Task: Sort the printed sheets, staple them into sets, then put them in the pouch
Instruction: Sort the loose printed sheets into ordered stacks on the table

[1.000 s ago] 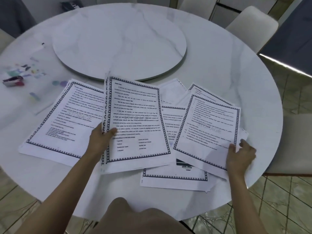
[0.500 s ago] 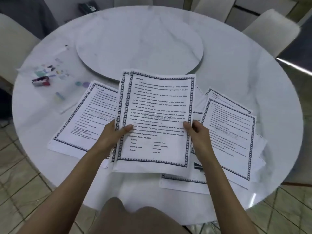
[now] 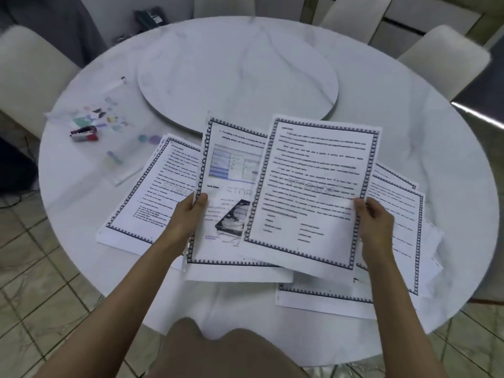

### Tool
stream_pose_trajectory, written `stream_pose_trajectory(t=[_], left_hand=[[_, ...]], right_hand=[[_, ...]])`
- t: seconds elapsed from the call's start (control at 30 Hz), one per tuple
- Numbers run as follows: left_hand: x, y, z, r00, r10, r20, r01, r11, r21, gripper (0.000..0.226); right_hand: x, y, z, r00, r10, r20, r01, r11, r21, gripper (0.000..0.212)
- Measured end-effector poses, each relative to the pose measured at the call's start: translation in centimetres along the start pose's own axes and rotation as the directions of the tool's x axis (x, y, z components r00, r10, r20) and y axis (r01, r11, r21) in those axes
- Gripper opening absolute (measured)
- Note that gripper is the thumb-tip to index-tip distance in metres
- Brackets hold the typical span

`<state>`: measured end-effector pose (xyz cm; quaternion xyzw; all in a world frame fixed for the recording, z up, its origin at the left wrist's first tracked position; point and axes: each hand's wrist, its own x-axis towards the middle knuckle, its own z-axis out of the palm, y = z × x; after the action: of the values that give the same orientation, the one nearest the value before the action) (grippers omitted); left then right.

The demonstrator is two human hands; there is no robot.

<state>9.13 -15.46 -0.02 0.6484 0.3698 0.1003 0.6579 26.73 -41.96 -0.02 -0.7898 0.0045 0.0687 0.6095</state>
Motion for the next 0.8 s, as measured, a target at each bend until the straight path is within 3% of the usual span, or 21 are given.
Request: stream_pose_trajectory(t=[0.2, 0.33, 0.47, 0.6, 0.73, 0.8], left_hand=[[0.2, -0.3, -1.2, 1.0, -0.004, -0.029, 0.004, 1.0, 0.01, 0.019], [0.5, -0.6, -1.7, 0.998, -0.03, -0.048, 0.029, 0.999, -0.015, 0.02], [0.3, -0.8, -2.0, 0.997, -0.049, -0.052, 0.048, 0.998, -0.027, 0.022], [0.2, -0.9, -2.3, 0.996, -0.067, -0.051, 0.065, 0.997, -0.04, 0.022], [0.1, -0.9, -2.5, 0.995, -0.093, -0.045, 0.09, 0.994, -0.055, 0.022], [0.1, -1.0, -2.5, 0.993, -0.117, -0.036, 0.114, 0.992, -0.061, 0.027]], right_hand=[[1.5, 0.5, -4.0, 0.99, -0.008, -0.144, 0.013, 0.999, 0.032, 0.024], [2.0, 1.2, -5.5, 0.982, 0.009, -0.188, -0.004, 1.0, 0.03, 0.074], [1.9, 1.3, -5.7, 0.988, 0.017, -0.156, -0.009, 0.999, 0.053, 0.061], [1.5, 1.5, -4.7, 0.991, 0.045, -0.123, -0.034, 0.995, 0.097, 0.027], [0.6, 1.4, -2.2, 0.994, 0.105, -0.041, -0.1, 0.988, 0.12, 0.015], [-0.5, 1.6, -0.5, 0.987, 0.156, 0.026, -0.159, 0.979, 0.126, 0.022]])
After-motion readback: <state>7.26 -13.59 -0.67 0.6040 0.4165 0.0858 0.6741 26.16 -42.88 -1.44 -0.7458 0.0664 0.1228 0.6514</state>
